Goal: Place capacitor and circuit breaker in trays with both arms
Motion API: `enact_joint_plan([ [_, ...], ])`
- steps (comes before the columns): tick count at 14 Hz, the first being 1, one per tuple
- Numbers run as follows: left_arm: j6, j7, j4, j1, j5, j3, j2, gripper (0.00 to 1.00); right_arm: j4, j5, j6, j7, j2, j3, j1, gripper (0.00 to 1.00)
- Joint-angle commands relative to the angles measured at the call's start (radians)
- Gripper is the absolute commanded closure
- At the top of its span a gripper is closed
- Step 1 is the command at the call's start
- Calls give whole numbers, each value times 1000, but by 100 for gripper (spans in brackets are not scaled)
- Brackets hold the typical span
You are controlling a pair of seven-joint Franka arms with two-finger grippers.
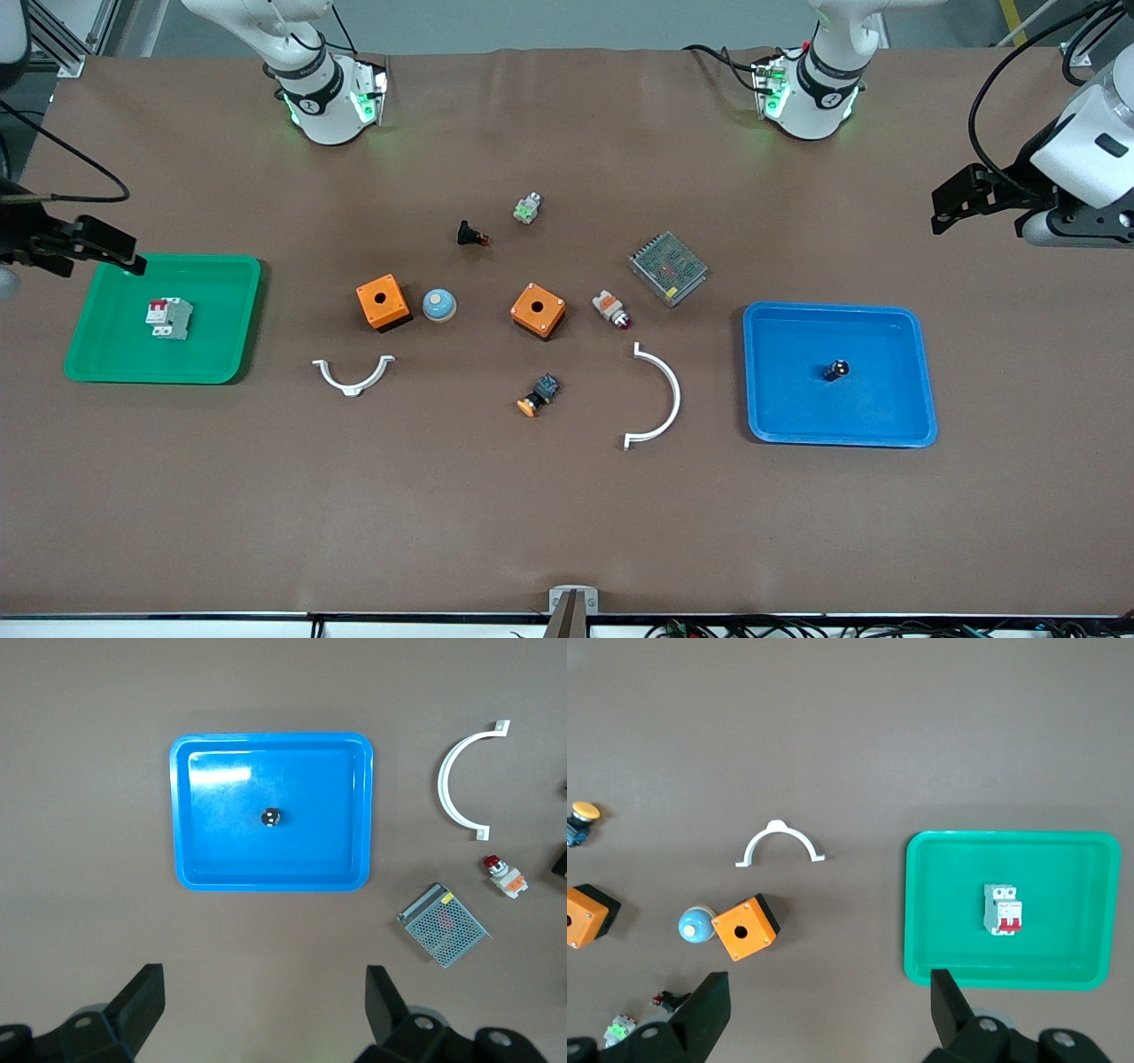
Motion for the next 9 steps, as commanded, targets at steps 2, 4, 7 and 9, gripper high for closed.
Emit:
enact_joint_plan([
  [2, -9, -8, 10, 6, 15, -2, -6, 0, 32, -60, -5, 16, -4, 26, -24, 0],
  [4, -9, -8, 11, 8, 15, 0, -6, 0, 44, -65, -6, 16, -3, 26, -24, 0],
  [7, -11, -8, 11, 8, 13, 0, -8, 0, 90, -59, -37, 9, 2, 23, -28, 0],
  [9, -12, -7, 10, 8, 13, 0, -9, 0, 93, -60, -67, 9, 2, 25, -27, 0],
])
